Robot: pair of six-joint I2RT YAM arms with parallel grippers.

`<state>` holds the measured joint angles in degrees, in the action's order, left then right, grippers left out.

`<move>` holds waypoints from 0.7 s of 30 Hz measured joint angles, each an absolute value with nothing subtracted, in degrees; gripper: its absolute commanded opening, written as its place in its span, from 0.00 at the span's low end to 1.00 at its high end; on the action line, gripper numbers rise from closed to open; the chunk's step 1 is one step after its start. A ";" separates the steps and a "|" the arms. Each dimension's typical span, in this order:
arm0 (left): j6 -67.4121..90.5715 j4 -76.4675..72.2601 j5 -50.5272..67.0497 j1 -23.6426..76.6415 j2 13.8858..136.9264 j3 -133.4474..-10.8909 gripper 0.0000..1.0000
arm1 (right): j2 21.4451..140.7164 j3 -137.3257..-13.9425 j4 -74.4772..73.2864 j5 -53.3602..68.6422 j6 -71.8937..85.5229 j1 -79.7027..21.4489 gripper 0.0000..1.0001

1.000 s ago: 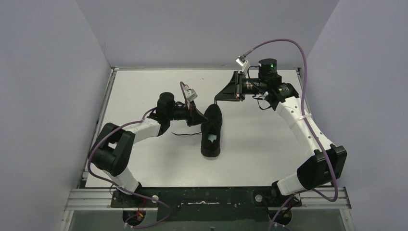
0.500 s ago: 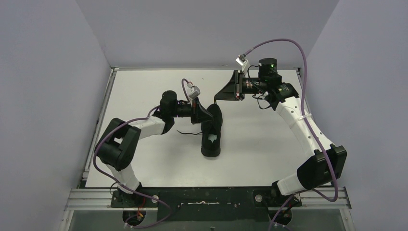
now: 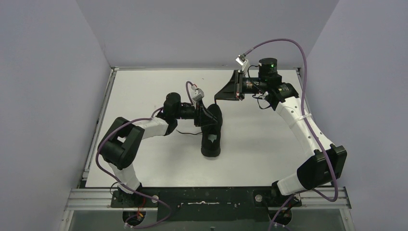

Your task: Tie the shoes

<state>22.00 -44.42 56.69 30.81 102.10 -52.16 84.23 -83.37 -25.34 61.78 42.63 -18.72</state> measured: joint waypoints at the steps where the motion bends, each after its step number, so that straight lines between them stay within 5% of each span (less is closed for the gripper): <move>1: 21.87 -44.42 56.62 30.81 102.10 -52.16 0.26 | 84.23 -83.37 -25.34 61.78 42.63 -18.72 0.00; 21: 20.32 -43.90 54.37 31.31 104.33 -54.39 0.28 | 84.23 -83.37 -25.32 61.84 42.68 -18.72 0.00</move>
<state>20.32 -43.90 54.37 31.31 104.33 -54.39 84.23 -83.37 -25.32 61.84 42.68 -18.72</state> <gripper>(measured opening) 0.289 0.021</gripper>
